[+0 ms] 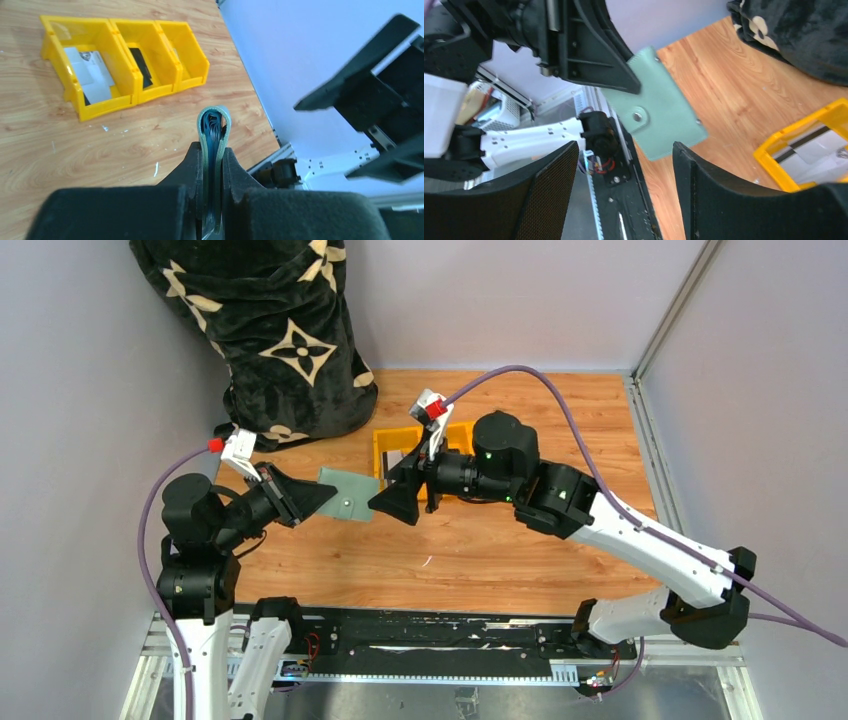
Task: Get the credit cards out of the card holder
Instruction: Open the card holder.
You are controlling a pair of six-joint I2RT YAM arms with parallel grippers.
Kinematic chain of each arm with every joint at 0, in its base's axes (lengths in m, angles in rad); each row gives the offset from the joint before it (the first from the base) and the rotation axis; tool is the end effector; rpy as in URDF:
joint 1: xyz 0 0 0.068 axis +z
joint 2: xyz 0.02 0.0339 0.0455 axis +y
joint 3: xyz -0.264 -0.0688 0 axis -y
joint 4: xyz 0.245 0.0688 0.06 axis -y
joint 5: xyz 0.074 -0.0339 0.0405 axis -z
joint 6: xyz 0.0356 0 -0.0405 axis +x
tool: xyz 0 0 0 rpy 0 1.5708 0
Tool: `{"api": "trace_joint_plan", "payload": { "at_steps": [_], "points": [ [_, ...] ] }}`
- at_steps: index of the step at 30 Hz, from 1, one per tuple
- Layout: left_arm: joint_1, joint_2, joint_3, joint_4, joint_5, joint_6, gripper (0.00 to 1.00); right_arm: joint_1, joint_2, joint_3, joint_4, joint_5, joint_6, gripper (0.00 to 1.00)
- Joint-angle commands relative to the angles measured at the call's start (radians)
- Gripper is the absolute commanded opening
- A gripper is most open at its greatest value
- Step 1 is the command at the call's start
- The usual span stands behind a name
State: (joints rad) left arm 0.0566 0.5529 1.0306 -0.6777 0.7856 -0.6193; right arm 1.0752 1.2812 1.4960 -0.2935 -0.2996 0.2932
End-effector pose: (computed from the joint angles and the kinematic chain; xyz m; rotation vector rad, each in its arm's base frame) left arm 0.0838 -0.0205 0.3984 -0.0208 1.8426 -1.0909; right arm 0.1234 0.2503 0.4689 -0.9155 1.5639 1.2584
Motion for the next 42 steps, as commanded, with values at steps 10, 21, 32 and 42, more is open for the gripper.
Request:
{"api": "trace_joint_plan", "payload": {
  "at_steps": [10,21,32,42],
  "points": [
    [-0.003,-0.042,0.0,0.053,-0.058,-0.063,0.0,0.088,0.151,0.006,0.195,0.111,0.215,0.66],
    [-0.003,-0.045,0.005,0.109,-0.034,-0.13,0.0,0.088,0.157,-0.068,0.264,0.054,0.297,0.59],
    [-0.002,-0.053,0.0,0.128,-0.032,-0.157,0.0,0.072,0.168,-0.135,0.477,-0.109,0.454,0.42],
    [-0.002,-0.062,-0.008,0.128,-0.053,-0.156,0.0,0.056,0.16,-0.164,0.605,-0.161,0.538,0.04]
  ]
}}
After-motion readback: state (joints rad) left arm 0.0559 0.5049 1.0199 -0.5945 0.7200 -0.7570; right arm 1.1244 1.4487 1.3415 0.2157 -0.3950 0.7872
